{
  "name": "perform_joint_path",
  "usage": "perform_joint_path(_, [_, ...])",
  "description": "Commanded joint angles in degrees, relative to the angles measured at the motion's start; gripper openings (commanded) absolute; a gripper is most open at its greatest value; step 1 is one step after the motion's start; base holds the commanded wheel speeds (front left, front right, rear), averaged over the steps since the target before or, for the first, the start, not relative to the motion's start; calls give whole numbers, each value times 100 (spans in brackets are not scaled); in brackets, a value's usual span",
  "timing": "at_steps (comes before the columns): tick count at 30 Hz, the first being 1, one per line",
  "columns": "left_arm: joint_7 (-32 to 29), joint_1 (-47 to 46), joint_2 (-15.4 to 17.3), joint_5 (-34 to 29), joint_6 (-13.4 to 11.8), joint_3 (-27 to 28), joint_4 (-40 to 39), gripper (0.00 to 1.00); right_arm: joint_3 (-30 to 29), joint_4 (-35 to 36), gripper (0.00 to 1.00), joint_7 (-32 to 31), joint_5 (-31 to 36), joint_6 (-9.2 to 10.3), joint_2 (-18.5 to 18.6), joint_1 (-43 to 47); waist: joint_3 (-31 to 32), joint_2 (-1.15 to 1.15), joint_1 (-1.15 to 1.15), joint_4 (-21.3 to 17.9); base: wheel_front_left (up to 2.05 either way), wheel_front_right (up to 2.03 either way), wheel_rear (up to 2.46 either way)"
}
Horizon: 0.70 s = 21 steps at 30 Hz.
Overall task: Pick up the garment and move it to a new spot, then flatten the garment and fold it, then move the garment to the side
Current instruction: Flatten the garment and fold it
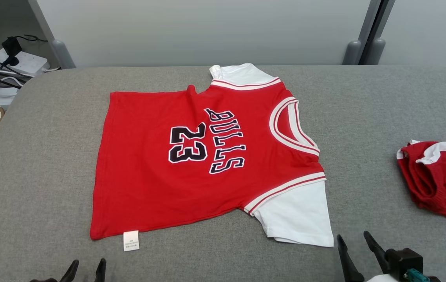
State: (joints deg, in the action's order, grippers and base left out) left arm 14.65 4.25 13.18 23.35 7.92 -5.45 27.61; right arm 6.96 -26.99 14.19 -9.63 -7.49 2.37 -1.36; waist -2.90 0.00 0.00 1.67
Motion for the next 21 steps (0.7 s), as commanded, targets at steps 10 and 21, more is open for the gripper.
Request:
perform_joint_path(10, [35,-354,352,290,-43,-177,467,100,321,-442,100,68,-61,0,51,-488,-139,0,0,55,0,0,0])
perform_joint_path(21, [35,-595,538,589,-43,-495,332,100,556,-1108,100,-85,-166,0,51,-908,-507,0,0,295,0,0,0])
